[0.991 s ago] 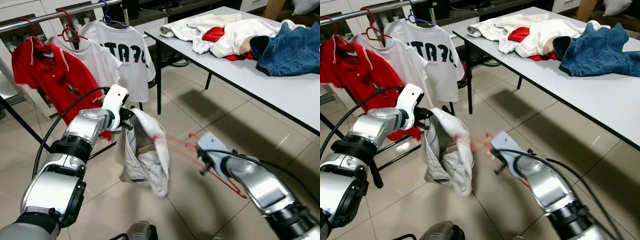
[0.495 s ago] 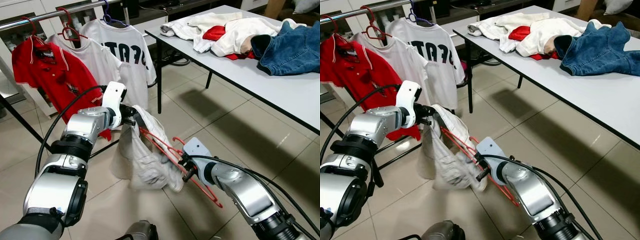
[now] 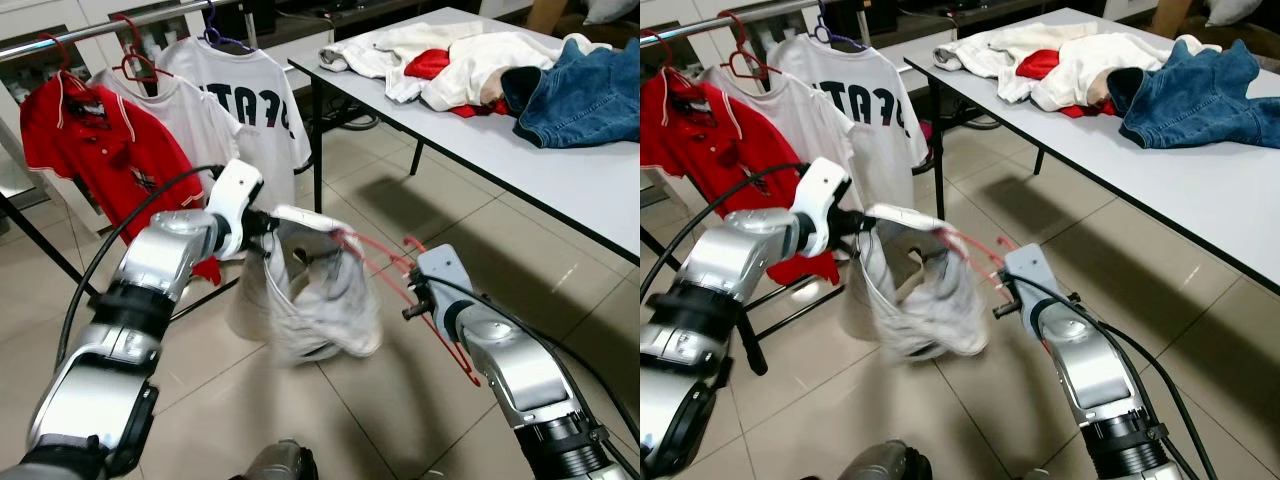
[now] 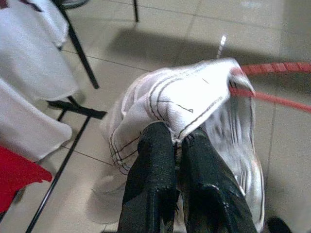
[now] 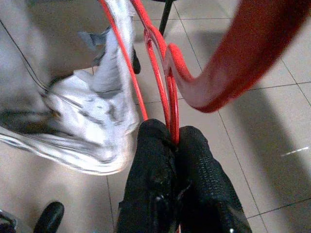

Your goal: Hang hanger

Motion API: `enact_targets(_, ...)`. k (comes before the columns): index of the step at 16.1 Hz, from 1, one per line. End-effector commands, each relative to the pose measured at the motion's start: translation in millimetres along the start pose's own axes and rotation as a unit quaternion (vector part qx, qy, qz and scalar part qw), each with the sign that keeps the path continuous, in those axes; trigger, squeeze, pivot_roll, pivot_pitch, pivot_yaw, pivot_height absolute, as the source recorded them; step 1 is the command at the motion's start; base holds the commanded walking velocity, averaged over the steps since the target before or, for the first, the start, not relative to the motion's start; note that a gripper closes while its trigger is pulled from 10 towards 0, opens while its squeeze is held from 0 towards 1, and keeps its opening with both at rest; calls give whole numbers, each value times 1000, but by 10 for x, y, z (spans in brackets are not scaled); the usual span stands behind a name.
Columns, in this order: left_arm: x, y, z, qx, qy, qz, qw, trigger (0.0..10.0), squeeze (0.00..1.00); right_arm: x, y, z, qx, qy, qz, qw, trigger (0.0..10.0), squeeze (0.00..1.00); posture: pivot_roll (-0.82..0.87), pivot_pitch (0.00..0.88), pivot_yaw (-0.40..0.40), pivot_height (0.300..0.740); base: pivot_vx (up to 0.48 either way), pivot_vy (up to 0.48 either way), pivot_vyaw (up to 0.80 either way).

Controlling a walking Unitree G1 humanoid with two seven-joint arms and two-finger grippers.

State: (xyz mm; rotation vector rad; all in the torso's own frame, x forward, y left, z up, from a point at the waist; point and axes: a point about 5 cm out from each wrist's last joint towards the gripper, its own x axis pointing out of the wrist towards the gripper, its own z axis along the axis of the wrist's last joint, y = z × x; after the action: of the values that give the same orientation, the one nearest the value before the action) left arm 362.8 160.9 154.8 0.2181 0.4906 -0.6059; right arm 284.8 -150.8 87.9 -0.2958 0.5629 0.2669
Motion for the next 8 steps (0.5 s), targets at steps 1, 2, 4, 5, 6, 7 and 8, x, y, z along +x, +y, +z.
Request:
enact_targets(1,-65,-11,89,21,-8,-11,1000,0,0,-9,100,-2,36,3,41,998,10000,0,-27,0,95,705,0,0,0)
enact_targets(2,-75,-58,89,12,-9,-27,1000,0,0,-19,236,-27,67,9,93,993,10000,0,-24,0,93,705,0,0,0)
enact_targets(4,-78,-94,132,-6,-25,-32,999,0,0,-13,279,0,130,0,104,986,10000,0,-24,0,93,705,0,0,0)
enact_targets(5,-77,-90,192,-18,-44,-30,998,0,0,-14,310,-17,145,8,125,982,10000,0,-25,0,95,705,0,0,0)
enact_targets(6,-85,-85,231,-26,-54,-29,998,0,0,-25,354,-61,138,22,149,979,10000,0,-26,0,95,705,0,0,0)
enact_targets(7,-92,-80,247,-24,-57,-27,998,0,0,-30,369,-95,137,29,157,978,10000,0,-26,0,95,705,0,0,0)
enact_targets(8,-102,-61,260,-13,-56,-23,998,0,0,-38,386,-143,143,39,168,975,10000,0,-24,0,94,705,0,0,0)
